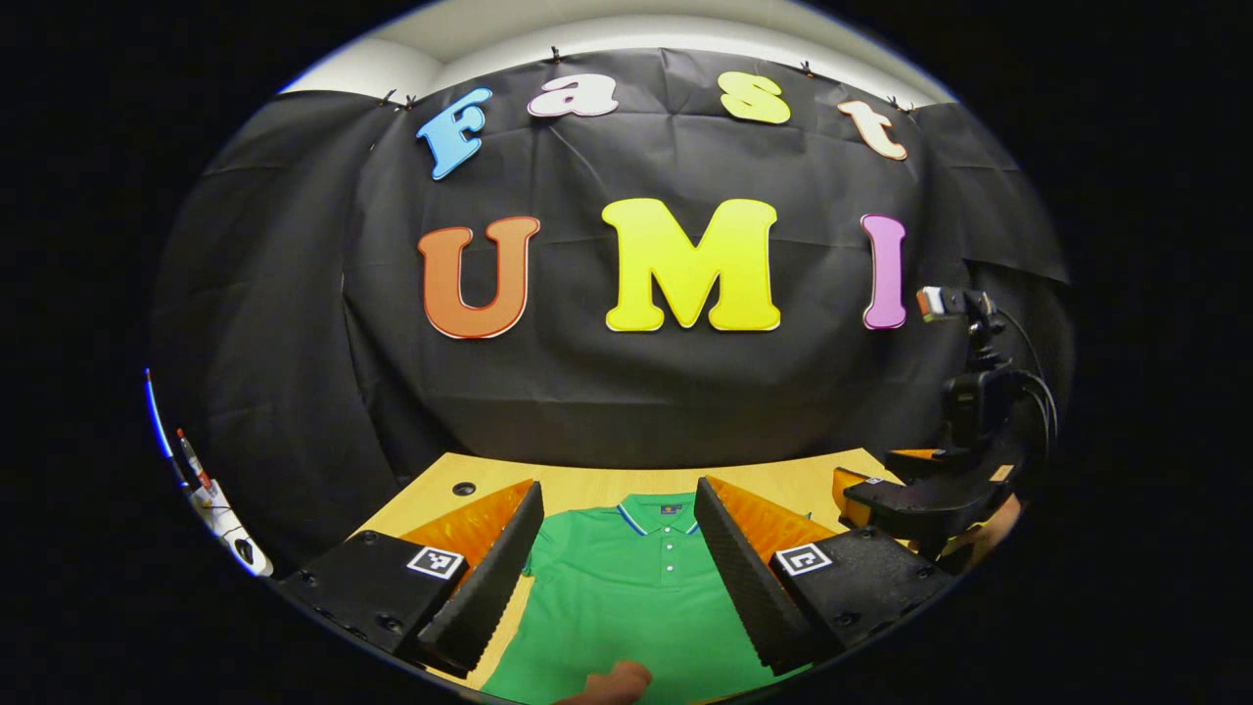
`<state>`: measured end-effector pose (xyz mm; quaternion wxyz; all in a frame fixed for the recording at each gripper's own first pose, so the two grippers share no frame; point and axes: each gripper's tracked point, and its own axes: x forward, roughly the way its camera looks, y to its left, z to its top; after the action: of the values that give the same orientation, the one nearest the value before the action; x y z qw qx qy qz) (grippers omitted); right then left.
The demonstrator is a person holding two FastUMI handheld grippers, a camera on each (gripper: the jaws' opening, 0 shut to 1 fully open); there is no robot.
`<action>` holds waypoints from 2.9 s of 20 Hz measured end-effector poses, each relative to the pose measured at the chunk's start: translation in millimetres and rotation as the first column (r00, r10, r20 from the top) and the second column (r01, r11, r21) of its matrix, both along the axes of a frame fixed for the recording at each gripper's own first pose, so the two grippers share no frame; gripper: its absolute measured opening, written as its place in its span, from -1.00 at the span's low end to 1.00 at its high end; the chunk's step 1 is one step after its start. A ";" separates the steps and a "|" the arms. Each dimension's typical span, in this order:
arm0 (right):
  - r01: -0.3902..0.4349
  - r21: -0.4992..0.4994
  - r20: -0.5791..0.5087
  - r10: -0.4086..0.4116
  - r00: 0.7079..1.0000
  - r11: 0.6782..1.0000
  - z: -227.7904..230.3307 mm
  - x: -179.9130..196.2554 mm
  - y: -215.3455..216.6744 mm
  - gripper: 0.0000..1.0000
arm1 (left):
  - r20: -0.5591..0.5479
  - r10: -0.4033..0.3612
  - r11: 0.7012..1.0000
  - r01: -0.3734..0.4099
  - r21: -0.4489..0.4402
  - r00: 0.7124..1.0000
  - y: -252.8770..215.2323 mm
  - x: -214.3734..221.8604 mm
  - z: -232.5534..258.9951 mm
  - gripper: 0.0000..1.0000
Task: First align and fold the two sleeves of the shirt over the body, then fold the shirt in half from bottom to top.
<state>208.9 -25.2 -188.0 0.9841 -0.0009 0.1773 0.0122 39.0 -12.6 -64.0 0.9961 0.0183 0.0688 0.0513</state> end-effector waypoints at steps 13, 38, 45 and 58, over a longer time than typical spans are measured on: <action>0.006 0.004 -0.261 -0.005 0.965 1.000 -158.9 93.4 -13.4 0.87 | -0.103 0.167 0.986 -0.166 0.017 0.981 31.1 -10.5 -46.7 0.99; 0.136 0.178 -0.420 -0.050 0.906 0.974 -205.2 107.8 -11.9 -0.63 | -0.174 0.201 0.980 -0.200 0.021 0.964 38.3 -27.6 -73.5 0.99; 0.140 0.153 -0.411 -0.066 0.909 0.978 -206.6 109.9 -21.0 -0.89 | -0.173 0.210 0.978 -0.209 0.020 0.962 47.3 -37.3 -74.2 0.99; -0.063 0.086 -0.275 0.085 0.958 0.994 -146.0 105.7 22.1 -0.94 | -0.140 0.220 0.975 -0.223 -0.004 0.965 63.2 -62.6 -66.2 0.99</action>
<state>314.5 -3.1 -334.0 0.9475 0.0319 0.3133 0.0558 -23.6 50.5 -130.1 0.9771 0.0043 0.1402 0.1600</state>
